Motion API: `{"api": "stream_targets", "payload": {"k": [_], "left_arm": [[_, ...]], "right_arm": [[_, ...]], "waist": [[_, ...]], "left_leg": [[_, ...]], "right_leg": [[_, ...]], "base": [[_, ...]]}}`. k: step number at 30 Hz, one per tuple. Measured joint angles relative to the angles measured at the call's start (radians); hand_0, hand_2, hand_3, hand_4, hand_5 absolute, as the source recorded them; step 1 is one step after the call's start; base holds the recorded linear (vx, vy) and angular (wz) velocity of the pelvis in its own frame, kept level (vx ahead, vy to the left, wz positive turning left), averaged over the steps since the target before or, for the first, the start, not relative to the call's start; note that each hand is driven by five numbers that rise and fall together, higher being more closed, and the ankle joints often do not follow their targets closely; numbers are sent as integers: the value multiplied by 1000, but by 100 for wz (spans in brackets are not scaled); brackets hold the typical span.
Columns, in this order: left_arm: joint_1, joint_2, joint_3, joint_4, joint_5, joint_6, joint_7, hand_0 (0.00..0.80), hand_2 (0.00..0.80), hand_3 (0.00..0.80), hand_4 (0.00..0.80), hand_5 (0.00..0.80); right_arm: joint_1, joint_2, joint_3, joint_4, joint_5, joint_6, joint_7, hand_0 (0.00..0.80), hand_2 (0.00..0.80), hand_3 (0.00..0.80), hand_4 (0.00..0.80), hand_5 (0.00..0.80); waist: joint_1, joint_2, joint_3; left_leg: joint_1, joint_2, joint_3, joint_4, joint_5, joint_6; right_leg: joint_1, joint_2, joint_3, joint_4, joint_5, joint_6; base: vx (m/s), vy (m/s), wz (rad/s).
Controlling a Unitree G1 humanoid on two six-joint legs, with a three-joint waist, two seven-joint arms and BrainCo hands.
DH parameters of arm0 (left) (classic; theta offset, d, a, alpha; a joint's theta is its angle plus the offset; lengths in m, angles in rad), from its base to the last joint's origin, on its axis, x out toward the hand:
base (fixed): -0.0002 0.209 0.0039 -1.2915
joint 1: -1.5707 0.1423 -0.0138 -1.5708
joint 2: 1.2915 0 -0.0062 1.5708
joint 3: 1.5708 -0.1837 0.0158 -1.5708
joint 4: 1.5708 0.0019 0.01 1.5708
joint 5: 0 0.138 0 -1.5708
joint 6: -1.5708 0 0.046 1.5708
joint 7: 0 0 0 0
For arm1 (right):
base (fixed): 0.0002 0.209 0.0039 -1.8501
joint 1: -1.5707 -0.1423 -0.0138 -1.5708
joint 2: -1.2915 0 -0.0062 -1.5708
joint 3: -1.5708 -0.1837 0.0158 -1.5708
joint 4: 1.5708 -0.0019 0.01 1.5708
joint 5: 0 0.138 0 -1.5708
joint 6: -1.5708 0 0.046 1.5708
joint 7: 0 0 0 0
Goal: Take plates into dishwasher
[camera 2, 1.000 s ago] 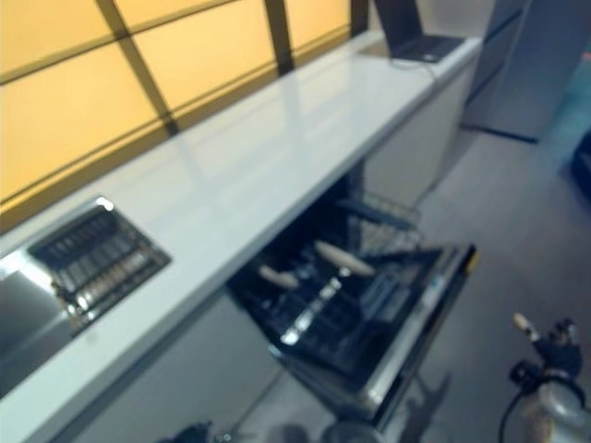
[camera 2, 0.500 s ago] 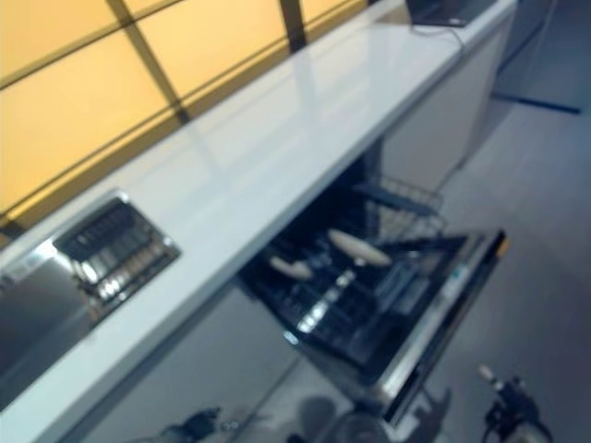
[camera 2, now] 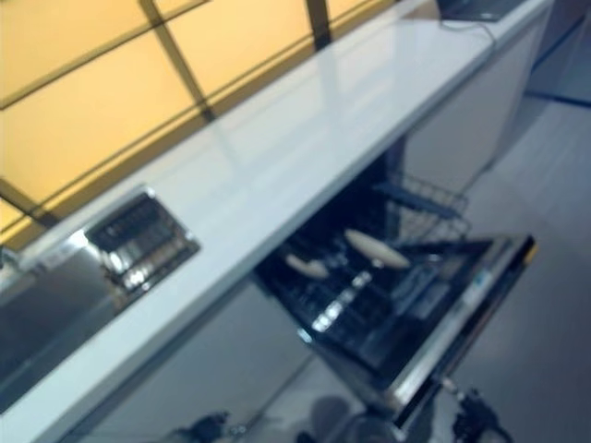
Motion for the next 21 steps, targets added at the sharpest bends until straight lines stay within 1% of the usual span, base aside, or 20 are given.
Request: {"api": "stream_targets", "payload": {"k": [3,6,8,10,21], "left_arm": [[3,-7,0,-4,0,0,0,0,0,0,0,0],[15,-16,0,-10,0,-1,0,0,0,0,0,0],[20,-25,-2,-18,0,0,-1,0,0,0,0,0],[22,-29,-20,-19,0,-1,-3,0,0,0,0,0],[35,-40,-19,-19,0,-2,-9,0,0,0,0,0]], "right_arm": [[-4,2,9,-7,3,16,57,0,0,0,0,0],[-3,3,23,-14,10,16,100,0,0,0,0,0],[-2,1,25,-16,11,16,111,0,0,0,0,0],[-2,-2,25,-17,11,15,123,0,0,0,0,0],[-1,-5,25,-20,11,15,138,0,0,0,0,0]], "waist": [[0,16,0],[-1,27,-3],[-1,31,-2],[-2,35,0],[-1,39,1]], "left_leg": [[0,0,1,7,-6,-9],[1,0,5,9,-9,-13],[0,0,7,9,-10,-14],[0,1,9,9,-10,-14],[4,1,19,11,-10,-14]], "right_leg": [[1,-2,1,0,0,0],[1,-2,1,0,0,0],[0,-2,2,1,0,0],[-1,-2,1,2,0,0],[-3,-4,-1,12,0,0]], "base": [[0,0,0],[-3,30,-3],[0,0,0],[2,7,-2],[0,1,-1]]}}
